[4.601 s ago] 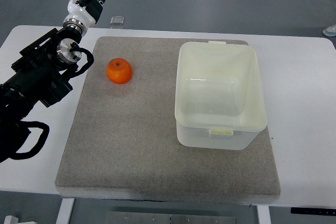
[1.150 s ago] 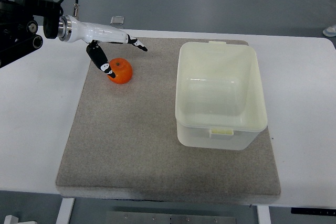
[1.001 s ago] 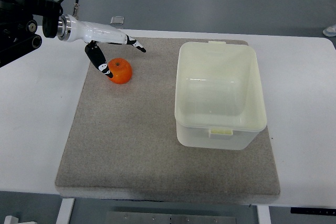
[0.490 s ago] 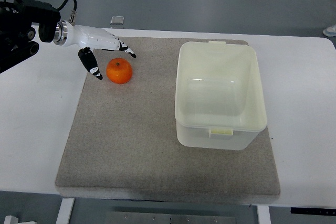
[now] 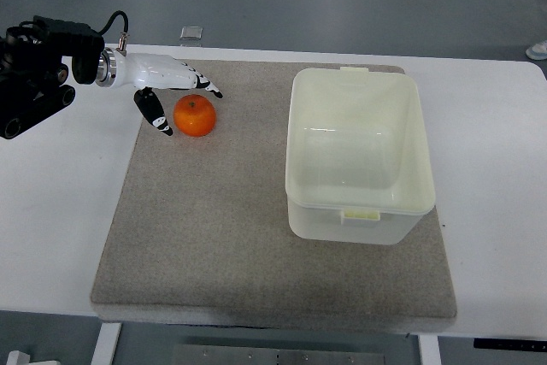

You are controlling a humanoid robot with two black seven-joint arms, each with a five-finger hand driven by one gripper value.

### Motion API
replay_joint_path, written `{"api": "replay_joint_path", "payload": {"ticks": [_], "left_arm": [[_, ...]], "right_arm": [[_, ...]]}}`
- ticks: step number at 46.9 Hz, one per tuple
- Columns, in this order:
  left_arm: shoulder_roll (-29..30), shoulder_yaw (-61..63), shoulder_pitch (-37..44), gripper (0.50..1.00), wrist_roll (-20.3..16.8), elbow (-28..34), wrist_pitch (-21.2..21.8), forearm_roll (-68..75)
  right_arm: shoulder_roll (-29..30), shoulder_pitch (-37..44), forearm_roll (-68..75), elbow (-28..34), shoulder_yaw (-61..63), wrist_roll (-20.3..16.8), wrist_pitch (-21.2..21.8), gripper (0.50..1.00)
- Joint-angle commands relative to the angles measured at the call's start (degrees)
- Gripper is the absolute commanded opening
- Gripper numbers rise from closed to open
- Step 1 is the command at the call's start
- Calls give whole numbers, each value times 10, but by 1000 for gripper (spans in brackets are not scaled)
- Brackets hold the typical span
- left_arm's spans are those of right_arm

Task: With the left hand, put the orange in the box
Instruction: 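Lower the open left hand around the orange, thumb beside it, then close the left hand fingers around the orange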

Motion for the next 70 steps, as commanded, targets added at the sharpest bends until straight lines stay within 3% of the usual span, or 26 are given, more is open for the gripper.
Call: {"api": "replay_joint_path", "payload": {"ticks": [1,42,70], "left_arm": [[-1,-1,2,949,0,5,0,-1],[-10,-4,22,977,-1,6,6,-11],[-22,1,24,926,0,21,20,-8]], "right_arm": [[0,0,0,0,0,0,0,944],[0,0,0,0,0,0,0,944],[0,0,0,-1,0,0,0,944]]}}
